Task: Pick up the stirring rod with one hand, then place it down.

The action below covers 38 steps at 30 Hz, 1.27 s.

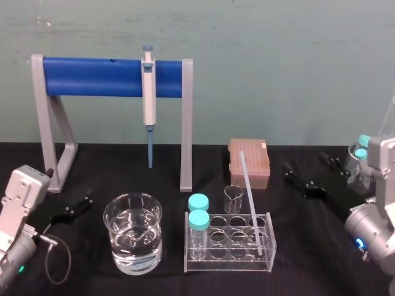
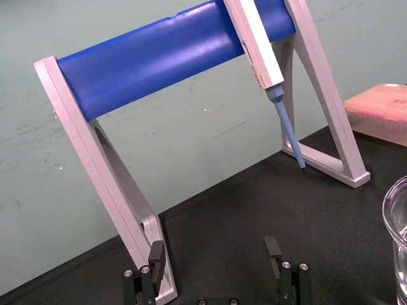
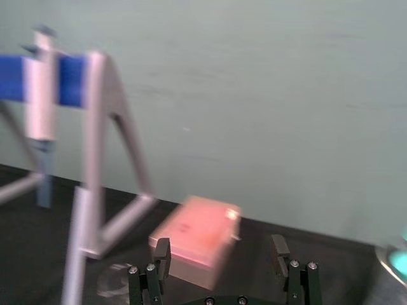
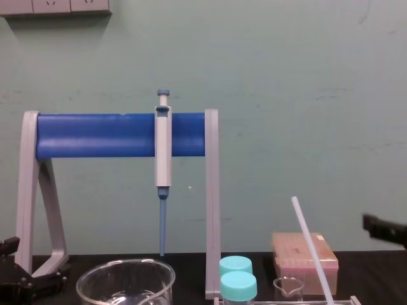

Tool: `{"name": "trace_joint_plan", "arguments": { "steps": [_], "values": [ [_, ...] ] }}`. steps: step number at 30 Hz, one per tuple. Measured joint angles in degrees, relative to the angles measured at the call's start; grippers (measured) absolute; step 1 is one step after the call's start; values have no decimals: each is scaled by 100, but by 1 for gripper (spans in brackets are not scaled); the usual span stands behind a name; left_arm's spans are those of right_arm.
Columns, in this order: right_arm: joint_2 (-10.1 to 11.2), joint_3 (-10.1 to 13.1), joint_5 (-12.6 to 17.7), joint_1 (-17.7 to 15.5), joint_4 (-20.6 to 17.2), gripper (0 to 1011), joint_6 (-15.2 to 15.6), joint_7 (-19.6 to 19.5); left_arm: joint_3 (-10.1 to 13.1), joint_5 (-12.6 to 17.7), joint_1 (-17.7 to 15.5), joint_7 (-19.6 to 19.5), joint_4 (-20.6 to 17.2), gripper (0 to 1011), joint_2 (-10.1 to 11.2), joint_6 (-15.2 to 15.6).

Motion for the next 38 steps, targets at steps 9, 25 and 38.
{"name": "trace_joint_plan", "arguments": {
  "steps": [9,25,38],
  "values": [
    [-482,8,-448,-30,670,1003,-183,-639,0,0,0,0,0,1005,0,0],
    [-571,3,-488,114,846,1003,-143,-374,0,0,0,0,-1,1005,0,0],
    [-566,3,-475,104,828,1003,-143,-386,0,0,0,0,0,1005,0,0]
  ]
}}
